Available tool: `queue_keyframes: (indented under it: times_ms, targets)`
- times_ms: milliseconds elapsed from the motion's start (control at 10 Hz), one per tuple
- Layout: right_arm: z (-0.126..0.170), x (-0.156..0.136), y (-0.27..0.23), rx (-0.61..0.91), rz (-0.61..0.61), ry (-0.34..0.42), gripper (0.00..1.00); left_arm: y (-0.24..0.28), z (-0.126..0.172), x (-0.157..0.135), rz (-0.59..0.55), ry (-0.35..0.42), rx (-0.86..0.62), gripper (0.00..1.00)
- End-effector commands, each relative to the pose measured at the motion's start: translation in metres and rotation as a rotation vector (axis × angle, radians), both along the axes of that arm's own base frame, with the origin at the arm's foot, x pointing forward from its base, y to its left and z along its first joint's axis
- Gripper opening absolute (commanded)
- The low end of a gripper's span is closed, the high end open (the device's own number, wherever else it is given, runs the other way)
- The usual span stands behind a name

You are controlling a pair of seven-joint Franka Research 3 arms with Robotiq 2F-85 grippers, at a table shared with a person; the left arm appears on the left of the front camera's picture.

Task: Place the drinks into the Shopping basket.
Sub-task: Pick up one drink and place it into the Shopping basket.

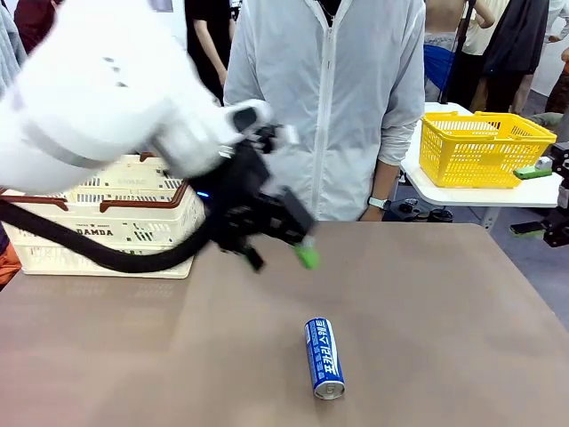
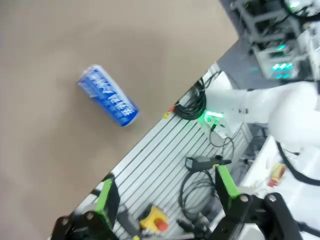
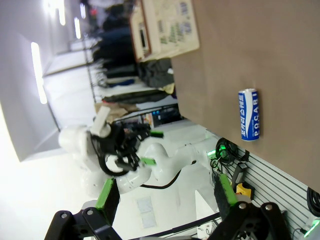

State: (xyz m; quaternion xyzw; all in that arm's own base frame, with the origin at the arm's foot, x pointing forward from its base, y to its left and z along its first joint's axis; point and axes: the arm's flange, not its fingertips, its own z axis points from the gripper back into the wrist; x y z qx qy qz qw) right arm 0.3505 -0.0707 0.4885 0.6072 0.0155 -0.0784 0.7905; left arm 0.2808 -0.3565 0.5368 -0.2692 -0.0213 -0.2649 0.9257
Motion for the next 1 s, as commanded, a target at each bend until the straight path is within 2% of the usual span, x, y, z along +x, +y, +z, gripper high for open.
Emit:
queue_keyframes:
  times_ms: [0, 300, 500, 600, 700, 900]
  targets:
    - [0.003, -0.001, -0.001, -0.006, 0.005, 0.010, 1.00, -0.061, -0.021, 0.018, 0.046, -0.012, 0.171, 1.00]
    - [0.003, -0.001, -0.001, -0.006, 0.005, 0.010, 1.00, -0.092, -0.072, 0.018, 0.115, -0.087, 0.301, 1.00]
    - [0.003, -0.001, -0.001, -0.006, 0.005, 0.010, 1.00, -0.106, -0.125, 0.020, 0.196, -0.134, 0.359, 1.00]
    - [0.003, -0.001, -0.001, -0.006, 0.005, 0.010, 1.00, -0.111, -0.148, 0.019, 0.233, -0.133, 0.371, 1.00]
    - [0.003, -0.001, -0.001, -0.006, 0.005, 0.010, 1.00, -0.113, -0.166, 0.019, 0.278, -0.101, 0.398, 1.00]
    - [0.003, -0.001, -0.001, -0.006, 0.005, 0.010, 1.00, -0.116, -0.188, 0.019, 0.350, -0.099, 0.426, 1.00]
